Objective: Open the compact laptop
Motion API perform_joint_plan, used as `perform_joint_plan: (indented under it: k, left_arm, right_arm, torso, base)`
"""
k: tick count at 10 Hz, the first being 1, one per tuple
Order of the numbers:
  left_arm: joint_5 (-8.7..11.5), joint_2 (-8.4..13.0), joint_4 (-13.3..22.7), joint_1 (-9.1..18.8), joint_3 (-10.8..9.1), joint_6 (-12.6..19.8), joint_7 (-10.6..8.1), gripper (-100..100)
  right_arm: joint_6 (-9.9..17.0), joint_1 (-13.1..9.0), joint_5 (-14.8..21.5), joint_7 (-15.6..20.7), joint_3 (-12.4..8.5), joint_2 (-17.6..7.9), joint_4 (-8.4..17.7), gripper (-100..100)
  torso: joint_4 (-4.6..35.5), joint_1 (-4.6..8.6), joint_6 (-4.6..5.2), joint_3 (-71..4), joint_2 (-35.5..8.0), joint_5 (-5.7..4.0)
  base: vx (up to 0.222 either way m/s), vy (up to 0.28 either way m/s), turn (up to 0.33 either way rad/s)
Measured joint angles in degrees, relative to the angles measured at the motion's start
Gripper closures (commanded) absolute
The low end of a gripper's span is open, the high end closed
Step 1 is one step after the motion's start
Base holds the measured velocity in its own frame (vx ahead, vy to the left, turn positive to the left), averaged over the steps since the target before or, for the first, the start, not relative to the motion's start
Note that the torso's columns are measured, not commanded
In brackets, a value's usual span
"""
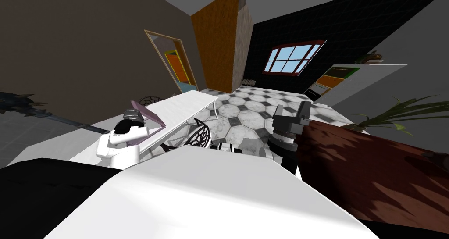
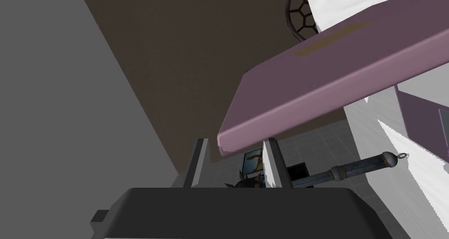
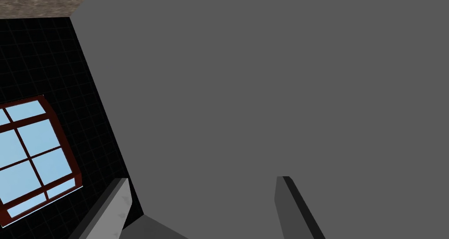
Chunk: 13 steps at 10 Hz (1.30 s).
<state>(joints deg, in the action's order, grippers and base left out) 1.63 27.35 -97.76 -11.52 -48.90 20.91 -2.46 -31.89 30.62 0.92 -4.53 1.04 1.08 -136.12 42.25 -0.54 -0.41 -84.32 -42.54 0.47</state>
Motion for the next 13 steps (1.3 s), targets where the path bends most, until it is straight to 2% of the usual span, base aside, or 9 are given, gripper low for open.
perform_joint_plan:
  k: [2, 4, 6, 10, 13]
  left_arm:
    - [1.1, -1.3, 1.4, 1.3, -0.51, -2.6, -1.49, 100]
    - [2.0, -3.5, 2.3, 3.2, -1.20, -4.9, -3.21, 100]
    - [2.3, -4.2, 2.8, 3.7, -1.51, -6.2, -3.73, 100]
    - [4.8, -8.1, 5.7, 5.3, -2.08, -12.4, -6.55, 100]
    - [5.8, -10.1, 8.6, 6.9, -2.31, -16.6, -7.87, 100]
  right_arm:
    - [0.0, 0.0, 0.0, 0.0, 0.0, 0.0, 0.0, 0]
    - [0.0, 0.0, 0.0, 0.0, 0.0, 0.0, 0.0, 0]
    - [0.0, 0.0, 0.0, 0.0, 0.0, 0.0, 0.0, 0]
    - [0.0, 0.0, 0.0, 0.0, 0.0, 0.0, 0.0, 0]
    - [0.0, 0.0, 0.0, 0.0, 0.0, 0.0, 0.0, 0]
  torso:
    - [-0.1, -0.07, 0.01, -0.1, 0.1, 0.05]
    - [-0.1, -0.04, 0.20, -0.1, 0.2, 0.02]
    - [-0.1, 0.42, 0.54, -0.4, 0.5, -0.25]
    - [-0.1, 0.47, 0.69, -0.4, 0.6, -0.25]
    - [-0.2, 0.48, 0.77, -0.4, 0.6, -0.24]
  base:
    - [-0.078, 0.042, 0.071]
    - [-0.081, 0.040, 0.046]
    - [-0.054, 0.043, 0.054]
    - [-0.055, 0.058, 0.032]
    - [-0.043, 0.047, 0.031]
